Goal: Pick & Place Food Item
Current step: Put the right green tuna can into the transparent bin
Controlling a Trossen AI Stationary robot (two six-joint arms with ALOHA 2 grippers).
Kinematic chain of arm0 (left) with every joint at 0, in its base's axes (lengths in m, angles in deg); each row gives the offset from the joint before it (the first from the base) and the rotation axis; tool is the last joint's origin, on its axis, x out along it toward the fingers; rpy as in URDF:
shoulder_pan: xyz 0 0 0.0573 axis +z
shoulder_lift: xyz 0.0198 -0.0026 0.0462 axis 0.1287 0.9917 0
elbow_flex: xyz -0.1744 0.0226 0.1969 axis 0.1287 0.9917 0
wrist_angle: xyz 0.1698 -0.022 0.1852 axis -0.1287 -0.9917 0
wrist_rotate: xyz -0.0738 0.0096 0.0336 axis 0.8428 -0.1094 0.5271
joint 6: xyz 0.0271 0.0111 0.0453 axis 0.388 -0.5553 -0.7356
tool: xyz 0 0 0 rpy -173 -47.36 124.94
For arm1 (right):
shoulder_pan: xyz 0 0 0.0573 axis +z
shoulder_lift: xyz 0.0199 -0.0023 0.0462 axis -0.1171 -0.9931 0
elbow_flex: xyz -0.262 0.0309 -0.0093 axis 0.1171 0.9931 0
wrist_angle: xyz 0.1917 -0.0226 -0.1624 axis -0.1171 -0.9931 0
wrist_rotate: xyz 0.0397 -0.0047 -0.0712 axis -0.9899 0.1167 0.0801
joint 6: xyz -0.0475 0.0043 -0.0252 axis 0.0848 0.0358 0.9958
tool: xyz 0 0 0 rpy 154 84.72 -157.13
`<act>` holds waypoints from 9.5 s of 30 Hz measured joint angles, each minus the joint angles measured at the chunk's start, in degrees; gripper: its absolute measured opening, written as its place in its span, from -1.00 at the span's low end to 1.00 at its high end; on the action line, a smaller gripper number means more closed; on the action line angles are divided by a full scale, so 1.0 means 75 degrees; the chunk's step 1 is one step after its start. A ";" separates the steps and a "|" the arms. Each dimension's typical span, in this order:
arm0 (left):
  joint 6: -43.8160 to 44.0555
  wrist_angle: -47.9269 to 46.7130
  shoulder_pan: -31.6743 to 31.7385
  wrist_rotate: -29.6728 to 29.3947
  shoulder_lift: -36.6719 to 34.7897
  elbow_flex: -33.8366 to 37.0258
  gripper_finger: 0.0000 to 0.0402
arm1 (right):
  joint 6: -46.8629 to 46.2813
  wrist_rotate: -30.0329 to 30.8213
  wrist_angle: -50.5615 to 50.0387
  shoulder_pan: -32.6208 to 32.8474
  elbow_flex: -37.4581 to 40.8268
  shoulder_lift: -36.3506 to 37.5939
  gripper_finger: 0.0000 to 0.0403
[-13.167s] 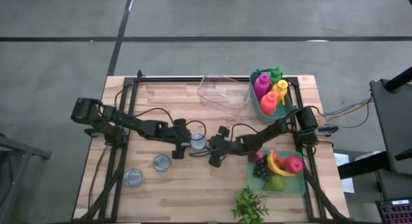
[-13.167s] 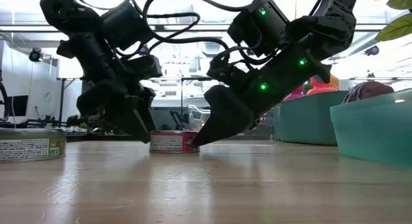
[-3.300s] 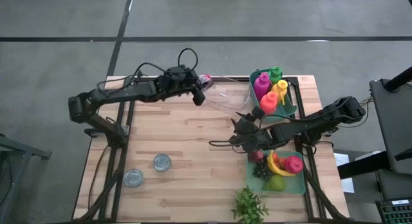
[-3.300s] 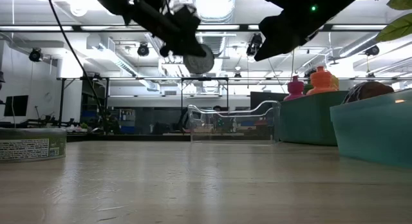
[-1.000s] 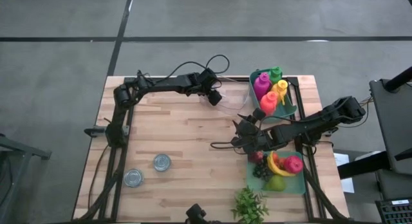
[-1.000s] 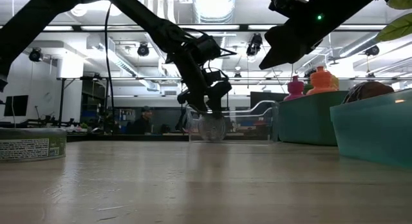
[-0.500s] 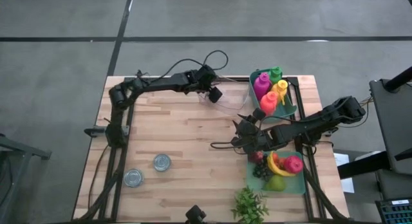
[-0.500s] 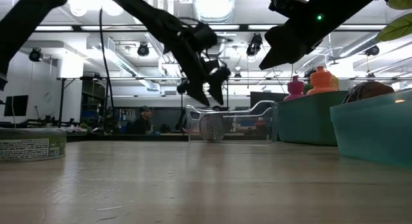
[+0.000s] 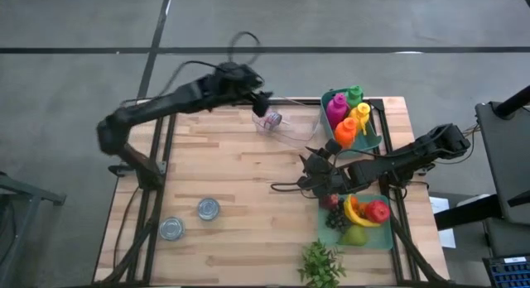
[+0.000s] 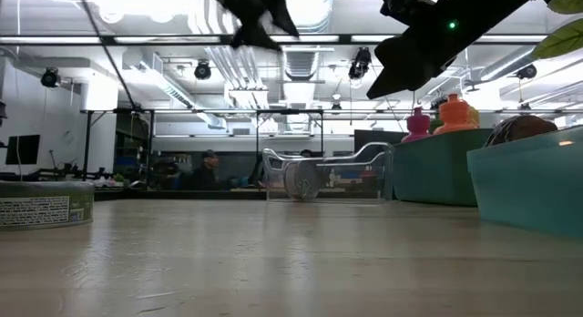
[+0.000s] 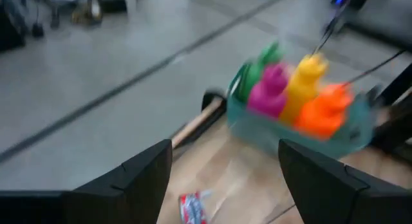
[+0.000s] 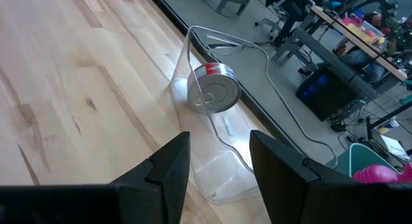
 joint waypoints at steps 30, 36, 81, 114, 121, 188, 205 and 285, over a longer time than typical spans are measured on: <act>0.1899 -0.3984 -0.3901 -0.0033 -0.2628 0.0524 0.44 | 0.0002 0.0003 0.0020 0.0000 0.0000 0.0000 -0.22; 0.3452 -0.4142 -0.4486 -0.0033 -0.2628 0.1946 0.44 | 0.0002 0.0003 0.0020 0.0002 0.0000 0.0000 -0.22; 0.8644 -0.0154 -0.5102 0.2811 -0.2657 0.7336 0.44 | -0.0001 0.0003 0.0045 -0.0038 0.0000 0.0000 -0.22; 0.7710 0.3901 -0.5067 0.0244 -0.1618 0.8128 0.44 | -0.0002 0.0003 0.0055 -0.0035 -0.0003 -0.0001 -0.22; 0.6838 0.4298 -0.4873 0.0182 -0.0925 0.7628 0.44 | -0.0027 0.0003 0.0064 -0.0035 -0.0003 -0.0001 -0.22; 0.0777 0.1459 -0.5344 -0.0393 -0.1835 0.7417 0.44 | 0.1598 -0.5259 0.3219 -0.0481 -0.0254 -0.1821 -0.22; 0.0764 0.1734 -0.5342 -0.0684 -0.1796 0.7568 0.44 | 0.2785 -0.5348 0.4817 -0.0769 -0.0853 -0.3785 -0.22; 0.0700 0.4126 -0.5221 -0.0721 -0.0003 0.7595 0.44 | 0.1738 -0.5619 0.2232 -0.0863 -0.1519 -0.3631 -0.22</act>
